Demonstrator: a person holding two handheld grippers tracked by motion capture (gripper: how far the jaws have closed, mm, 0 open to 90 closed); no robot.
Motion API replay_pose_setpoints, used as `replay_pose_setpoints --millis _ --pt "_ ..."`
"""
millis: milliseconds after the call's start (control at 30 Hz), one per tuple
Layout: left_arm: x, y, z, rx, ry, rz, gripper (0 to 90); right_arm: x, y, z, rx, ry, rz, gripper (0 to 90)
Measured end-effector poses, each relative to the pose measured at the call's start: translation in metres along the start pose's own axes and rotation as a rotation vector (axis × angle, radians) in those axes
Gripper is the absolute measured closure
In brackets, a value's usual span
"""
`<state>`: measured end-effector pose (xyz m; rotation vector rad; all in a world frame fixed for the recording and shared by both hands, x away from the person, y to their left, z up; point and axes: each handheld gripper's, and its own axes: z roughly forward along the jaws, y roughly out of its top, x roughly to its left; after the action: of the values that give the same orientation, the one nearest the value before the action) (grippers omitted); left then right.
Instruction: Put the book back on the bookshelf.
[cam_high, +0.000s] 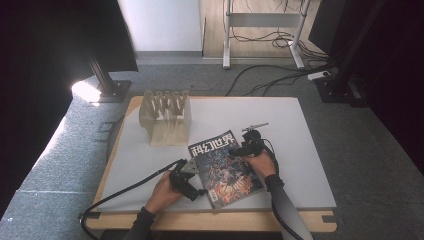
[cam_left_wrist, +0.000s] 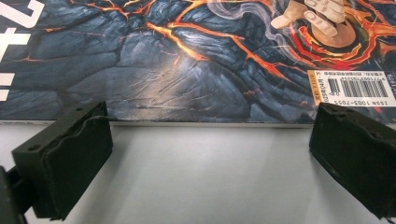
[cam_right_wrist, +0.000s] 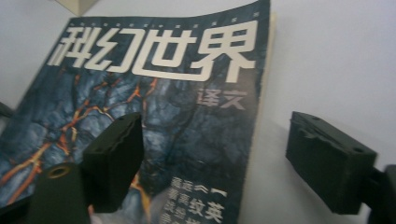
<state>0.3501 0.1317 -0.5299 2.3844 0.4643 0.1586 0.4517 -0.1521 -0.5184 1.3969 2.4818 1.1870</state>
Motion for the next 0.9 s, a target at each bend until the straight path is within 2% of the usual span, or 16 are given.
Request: replay_pose_setpoints --millis 33,167,300,400,467,633,733,900 --pt "0.000 0.000 0.000 0.000 0.000 0.000 0.0 0.000 -0.001 0.000 -0.003 0.017 0.009 25.7" --pt "0.000 0.000 0.000 0.002 -0.001 -0.002 0.0 0.002 -0.002 -0.001 -0.001 0.016 0.026 26.2" --pt "0.000 0.000 0.000 0.002 -0.002 -0.003 0.0 0.001 -0.007 -0.006 -0.002 0.034 0.052 28.1" --pt "0.000 0.000 0.000 0.001 -0.001 -0.002 0.0 0.001 -0.016 -0.015 0.009 0.093 0.079 32.9" --pt "0.000 0.000 0.000 0.002 -0.001 -0.002 0.0 0.003 -0.020 -0.019 0.000 0.107 0.078 34.7" --pt "0.000 0.000 0.000 0.002 0.001 0.000 0.0 0.005 -0.013 -0.023 0.011 0.089 0.037 40.5" --pt "-0.001 0.000 0.000 0.002 0.005 -0.001 0.0 0.005 0.001 -0.012 0.040 0.055 -0.011 45.7" --pt "-0.001 0.000 0.001 0.000 0.007 -0.004 0.0 0.006 0.014 0.000 0.040 0.062 -0.046 50.6"
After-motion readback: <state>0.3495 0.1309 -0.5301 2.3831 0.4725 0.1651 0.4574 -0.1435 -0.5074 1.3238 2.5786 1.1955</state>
